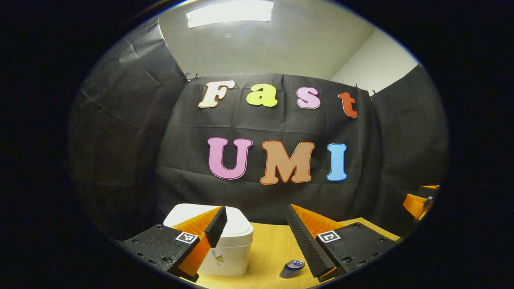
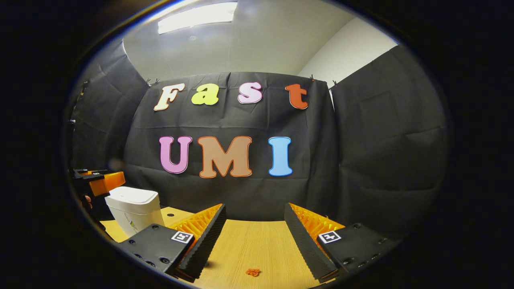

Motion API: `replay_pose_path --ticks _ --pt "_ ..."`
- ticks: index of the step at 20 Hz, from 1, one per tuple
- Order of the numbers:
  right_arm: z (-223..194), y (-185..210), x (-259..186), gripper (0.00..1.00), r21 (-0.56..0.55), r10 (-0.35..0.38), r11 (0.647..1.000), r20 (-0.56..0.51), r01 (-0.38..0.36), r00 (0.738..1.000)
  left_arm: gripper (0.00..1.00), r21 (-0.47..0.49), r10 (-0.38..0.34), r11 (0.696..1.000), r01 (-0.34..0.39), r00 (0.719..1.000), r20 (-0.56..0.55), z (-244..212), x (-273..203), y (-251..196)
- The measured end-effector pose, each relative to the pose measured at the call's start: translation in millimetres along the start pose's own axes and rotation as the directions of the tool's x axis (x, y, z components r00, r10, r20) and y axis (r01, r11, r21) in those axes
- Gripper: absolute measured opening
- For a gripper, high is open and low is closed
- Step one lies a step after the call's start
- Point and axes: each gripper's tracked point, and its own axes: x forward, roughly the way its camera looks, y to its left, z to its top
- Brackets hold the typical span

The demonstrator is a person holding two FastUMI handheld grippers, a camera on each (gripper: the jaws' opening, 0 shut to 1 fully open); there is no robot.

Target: Press the lid of the desktop garbage bin to open it, pick up the crumpled paper on the desktop and throw it into the bin, then pick up the pop can on the desktop and drop it into the bin, and finally close the garbage bin lid.

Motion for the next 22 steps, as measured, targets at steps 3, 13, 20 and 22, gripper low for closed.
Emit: replay_pose_path --ticks 3,13,20,22 --pt "-4 -1 0 0.99 -0.006 0.009 1.0 -0.007 -0.009 1.0 0.92 0.015 -0.006 1.0 0.006 1.0 -0.004 -2 0 -3" --pt "-11 5 6 0.99 0.007 0.045 0.999 -0.028 -0.045 0.999 0.94 0.056 0.006 0.998 -0.007 1.0 0.005 4 -2 -4" --pt "-18 1 11 0.97 0.03 0.039 0.999 -0.039 -0.038 0.998 0.93 0.115 0.025 0.993 -0.026 1.0 0.009 8 0 0" --pt "-19 0 13 0.97 0.034 0.031 0.999 -0.043 -0.03 0.999 0.92 0.126 0.027 0.992 -0.029 0.999 0.021 12 2 1"
